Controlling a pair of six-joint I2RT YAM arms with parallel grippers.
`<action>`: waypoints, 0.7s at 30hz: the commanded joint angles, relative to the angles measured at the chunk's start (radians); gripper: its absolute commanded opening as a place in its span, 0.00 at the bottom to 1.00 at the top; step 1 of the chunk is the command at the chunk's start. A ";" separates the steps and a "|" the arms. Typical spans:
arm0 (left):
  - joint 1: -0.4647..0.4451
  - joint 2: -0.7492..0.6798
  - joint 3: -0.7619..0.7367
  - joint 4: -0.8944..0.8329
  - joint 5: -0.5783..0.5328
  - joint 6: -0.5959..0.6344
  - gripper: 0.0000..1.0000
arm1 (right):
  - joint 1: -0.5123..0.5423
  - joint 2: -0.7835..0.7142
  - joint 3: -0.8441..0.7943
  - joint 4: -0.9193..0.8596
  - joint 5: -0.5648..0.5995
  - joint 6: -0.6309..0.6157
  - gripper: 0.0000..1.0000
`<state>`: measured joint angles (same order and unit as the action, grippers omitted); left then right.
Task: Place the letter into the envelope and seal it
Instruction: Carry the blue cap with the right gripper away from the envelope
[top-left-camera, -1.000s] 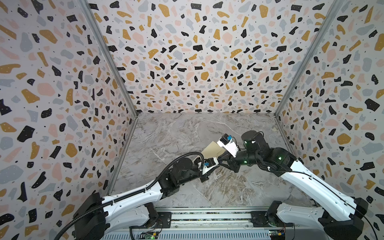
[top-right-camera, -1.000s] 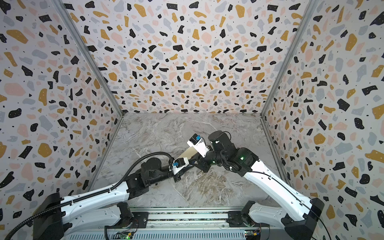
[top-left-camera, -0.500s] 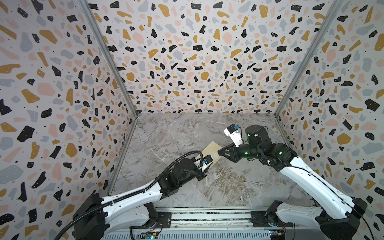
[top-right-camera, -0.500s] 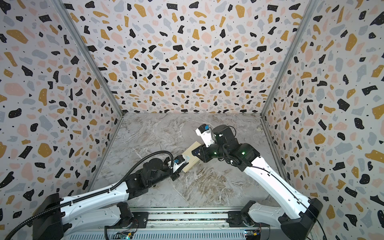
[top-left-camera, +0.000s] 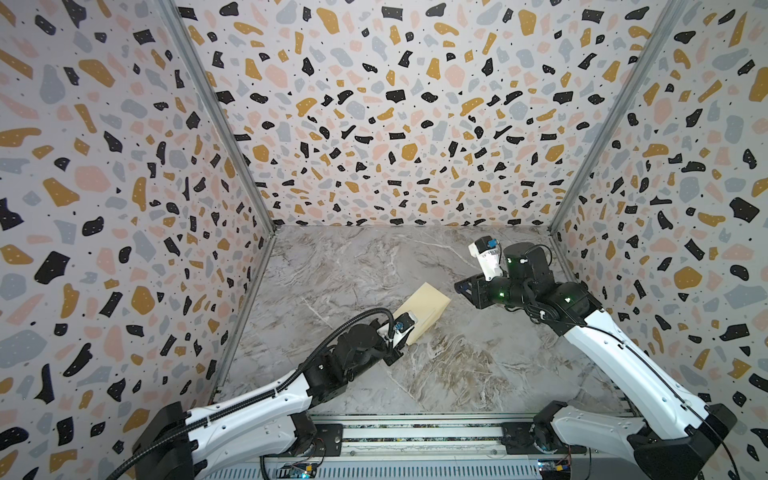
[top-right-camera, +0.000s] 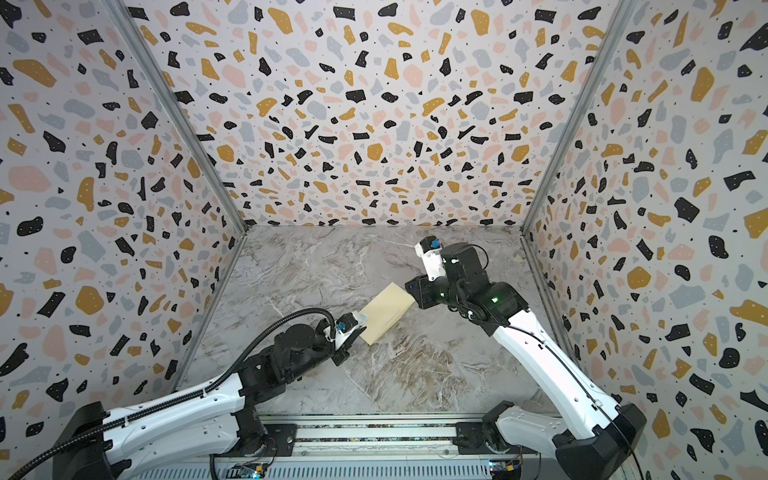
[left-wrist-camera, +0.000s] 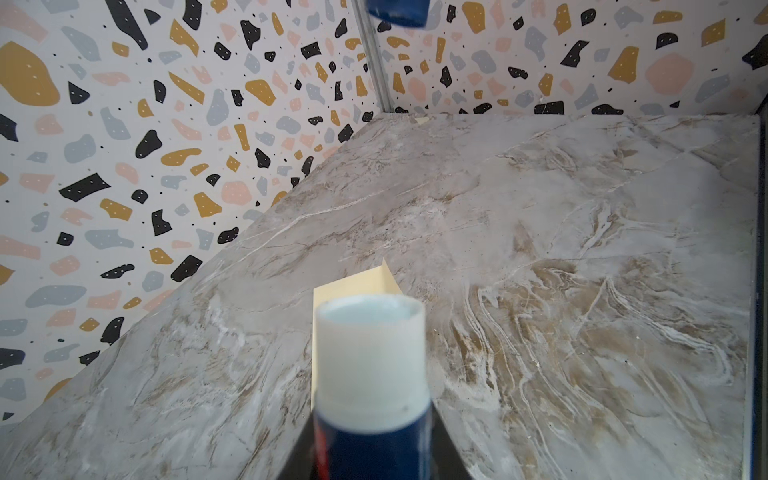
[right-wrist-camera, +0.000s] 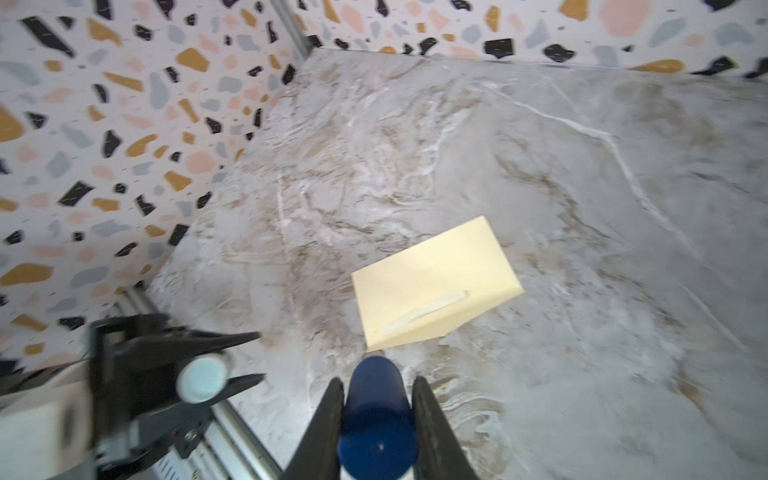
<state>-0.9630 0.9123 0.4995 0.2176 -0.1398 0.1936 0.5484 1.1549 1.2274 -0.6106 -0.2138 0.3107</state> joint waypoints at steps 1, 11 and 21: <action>0.003 -0.024 -0.009 0.073 0.003 -0.019 0.00 | -0.061 0.022 -0.056 0.025 0.074 -0.029 0.02; 0.003 -0.021 -0.004 0.087 0.021 -0.033 0.00 | -0.197 0.179 -0.196 0.207 0.135 -0.028 0.03; 0.003 -0.022 0.008 0.068 0.025 -0.038 0.00 | -0.284 0.321 -0.267 0.328 0.156 -0.033 0.03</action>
<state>-0.9630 0.8986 0.4992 0.2337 -0.1177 0.1669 0.2848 1.4582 0.9688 -0.3344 -0.0822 0.2874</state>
